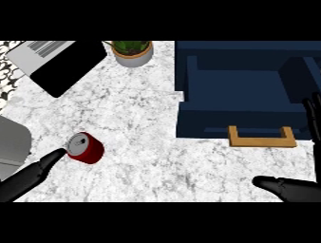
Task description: Pick up the can, place it into the drawer and close the drawer
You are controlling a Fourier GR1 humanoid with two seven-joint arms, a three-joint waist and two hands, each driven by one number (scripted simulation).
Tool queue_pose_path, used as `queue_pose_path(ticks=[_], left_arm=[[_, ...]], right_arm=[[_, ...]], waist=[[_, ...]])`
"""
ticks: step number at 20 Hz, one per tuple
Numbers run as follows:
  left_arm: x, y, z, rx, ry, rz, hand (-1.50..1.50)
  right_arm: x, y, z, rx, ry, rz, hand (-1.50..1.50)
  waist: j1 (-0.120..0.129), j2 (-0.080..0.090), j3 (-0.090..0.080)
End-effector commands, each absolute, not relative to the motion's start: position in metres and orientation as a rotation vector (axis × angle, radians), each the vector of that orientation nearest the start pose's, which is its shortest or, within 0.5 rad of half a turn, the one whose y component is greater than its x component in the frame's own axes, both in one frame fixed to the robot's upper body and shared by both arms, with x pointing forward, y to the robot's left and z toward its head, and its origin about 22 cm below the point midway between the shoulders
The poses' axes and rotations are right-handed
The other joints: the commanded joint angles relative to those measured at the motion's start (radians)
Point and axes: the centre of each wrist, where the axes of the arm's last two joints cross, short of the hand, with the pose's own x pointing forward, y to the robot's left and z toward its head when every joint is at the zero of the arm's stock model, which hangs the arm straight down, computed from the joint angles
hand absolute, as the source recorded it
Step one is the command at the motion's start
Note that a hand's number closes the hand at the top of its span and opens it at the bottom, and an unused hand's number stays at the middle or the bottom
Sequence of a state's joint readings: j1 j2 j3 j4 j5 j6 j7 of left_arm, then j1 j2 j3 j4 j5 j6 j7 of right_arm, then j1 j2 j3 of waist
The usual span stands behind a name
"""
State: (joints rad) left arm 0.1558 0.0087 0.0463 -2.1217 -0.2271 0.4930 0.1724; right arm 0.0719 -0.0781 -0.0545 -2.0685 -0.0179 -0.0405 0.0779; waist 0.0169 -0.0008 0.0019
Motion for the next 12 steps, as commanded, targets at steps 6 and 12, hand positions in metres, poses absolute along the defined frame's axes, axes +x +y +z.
queue_pose_path(ticks=[6, 12], left_arm=[[0.153, 0.200, 0.104, 0.752, -1.577, 0.726, -1.50], [0.157, 0.185, 0.113, 0.778, -1.560, 0.694, -1.50]], right_arm=[[0.207, -0.272, 0.108, -0.180, -1.795, -0.063, -1.50], [0.191, -0.253, 0.091, -0.173, -1.801, -0.064, -1.50]], waist=[[-0.018, 0.001, 0.001], [-0.018, 0.001, -0.001]])
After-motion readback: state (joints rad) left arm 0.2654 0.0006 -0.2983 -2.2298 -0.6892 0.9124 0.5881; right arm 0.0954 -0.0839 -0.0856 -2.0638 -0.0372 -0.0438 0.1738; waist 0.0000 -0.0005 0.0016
